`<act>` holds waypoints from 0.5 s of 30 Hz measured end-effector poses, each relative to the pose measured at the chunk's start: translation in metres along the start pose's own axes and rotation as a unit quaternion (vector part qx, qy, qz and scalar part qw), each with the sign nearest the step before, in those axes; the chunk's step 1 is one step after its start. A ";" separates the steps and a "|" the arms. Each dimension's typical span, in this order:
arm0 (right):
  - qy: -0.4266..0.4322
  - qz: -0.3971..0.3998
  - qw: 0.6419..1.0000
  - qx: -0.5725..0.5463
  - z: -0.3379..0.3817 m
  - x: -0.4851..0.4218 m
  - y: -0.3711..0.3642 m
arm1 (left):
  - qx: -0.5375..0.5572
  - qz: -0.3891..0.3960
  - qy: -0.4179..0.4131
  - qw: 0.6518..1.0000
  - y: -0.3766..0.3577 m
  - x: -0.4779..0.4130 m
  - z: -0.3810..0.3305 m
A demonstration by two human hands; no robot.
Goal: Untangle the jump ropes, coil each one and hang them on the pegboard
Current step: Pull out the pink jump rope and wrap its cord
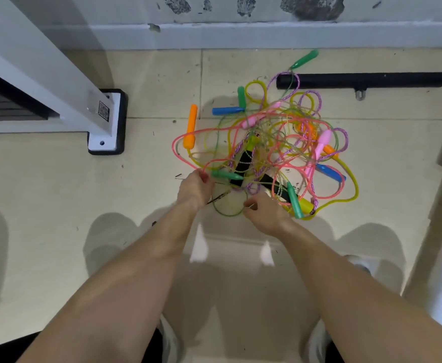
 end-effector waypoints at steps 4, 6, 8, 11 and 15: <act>-0.013 -0.013 0.997 -0.070 -0.002 -0.005 -0.005 | -0.038 -0.023 -0.073 0.996 -0.001 0.013 -0.004; -0.003 -0.035 0.996 -0.084 0.002 -0.004 -0.002 | -0.097 -0.015 -0.126 0.987 -0.002 0.028 -0.013; 0.027 -0.048 0.995 -0.079 0.013 0.002 0.005 | -0.116 0.029 -0.162 0.980 -0.001 0.046 -0.030; 0.072 -0.080 0.992 -0.068 0.030 0.022 0.021 | -0.075 0.143 -0.210 0.964 0.004 0.079 -0.067; 0.109 -0.115 0.987 -0.034 0.050 0.055 0.043 | -0.096 0.226 -0.237 0.940 0.043 0.137 -0.122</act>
Point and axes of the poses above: each hand's wrist, its own x-axis away from the middle knuckle, its own y-axis out of the back of the hand, z = x × y, the point moved 7 cm from there along -x, towards the middle knuckle, and after that the axes turned 3 degrees about -x, right-handed, at the moved point
